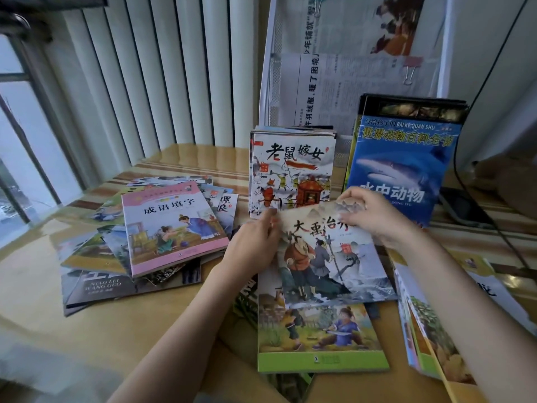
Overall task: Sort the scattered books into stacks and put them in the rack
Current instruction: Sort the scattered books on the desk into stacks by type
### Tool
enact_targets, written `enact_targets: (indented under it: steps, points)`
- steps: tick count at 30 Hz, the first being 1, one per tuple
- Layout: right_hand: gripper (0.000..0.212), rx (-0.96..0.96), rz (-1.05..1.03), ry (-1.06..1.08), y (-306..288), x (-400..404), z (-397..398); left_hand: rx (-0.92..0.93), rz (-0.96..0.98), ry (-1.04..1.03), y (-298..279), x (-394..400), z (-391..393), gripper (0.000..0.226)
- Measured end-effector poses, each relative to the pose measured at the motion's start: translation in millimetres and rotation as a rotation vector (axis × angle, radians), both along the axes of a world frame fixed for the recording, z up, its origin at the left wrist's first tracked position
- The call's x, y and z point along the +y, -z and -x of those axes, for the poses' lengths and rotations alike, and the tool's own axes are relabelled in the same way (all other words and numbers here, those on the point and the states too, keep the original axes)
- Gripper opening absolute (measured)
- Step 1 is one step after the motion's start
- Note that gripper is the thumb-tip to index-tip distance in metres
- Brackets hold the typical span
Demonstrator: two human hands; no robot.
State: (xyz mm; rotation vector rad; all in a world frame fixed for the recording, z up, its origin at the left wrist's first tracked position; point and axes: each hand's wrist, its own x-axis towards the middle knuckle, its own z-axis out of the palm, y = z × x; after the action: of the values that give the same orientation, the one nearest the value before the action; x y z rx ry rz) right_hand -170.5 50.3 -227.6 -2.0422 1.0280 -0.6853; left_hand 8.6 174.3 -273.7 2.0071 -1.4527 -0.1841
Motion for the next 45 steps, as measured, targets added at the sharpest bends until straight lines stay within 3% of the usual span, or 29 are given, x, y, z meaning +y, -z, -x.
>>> enact_targets:
  steps: [3, 6, 9, 13, 16, 19, 21, 26, 29, 31, 39, 45]
  points:
    - [0.024, -0.328, 0.181, 0.067, -15.6, -3.5, -12.2, 0.324, 0.227, -0.062, -10.8, -3.6, -2.7, 0.049]
    - [0.020, -0.507, 0.413, 0.125, -24.2, -13.6, -33.1, 0.348, 0.242, -0.071, -10.3, -19.4, -7.3, 0.051]
    - [0.033, -0.436, 0.455, 0.120, -11.9, -31.7, -56.9, 0.302, 0.184, -0.084, 1.5, -37.3, -14.6, 0.040]
    - [0.094, -0.119, 0.539, 0.113, 17.8, -35.9, -66.7, 0.186, 0.025, -0.009, 9.2, -44.9, -15.8, 0.075]
    - [0.114, 0.083, 0.704, 0.125, 31.0, -24.9, -68.6, 0.067, -0.014, -0.014, 10.6, -42.2, -7.3, 0.075]
    - [0.109, 0.197, 0.773, 0.218, 35.4, -25.0, -71.8, -0.011, 0.100, -0.235, 9.8, -38.5, -7.1, 0.036]
    - [0.104, 0.242, 0.831, 0.257, 40.8, -27.4, -74.4, -0.114, -0.001, -0.227, 10.9, -37.4, -7.9, 0.026]
    - [0.093, 0.351, 0.914, 0.105, 51.9, -28.1, -83.5, -0.286, -0.090, -0.095, 14.5, -39.3, -5.1, 0.033]
    - [0.088, 0.469, 0.904, -0.046, 53.0, -32.1, -83.3, -0.321, -0.064, -0.089, 13.9, -39.8, -10.4, 0.034]
    - [0.090, 0.489, 0.889, -0.027, 55.6, -35.0, -81.3, -0.320, -0.051, -0.075, 14.6, -41.1, -14.6, 0.032]
    - [0.096, 0.499, 0.879, -0.023, 57.3, -36.4, -80.9, -0.312, -0.032, -0.047, 14.1, -37.3, -13.7, 0.026]
    - [0.065, 0.305, 0.679, -0.022, 37.6, -17.9, -73.6, -0.352, -0.021, -0.030, 10.3, -35.8, -4.8, 0.024]
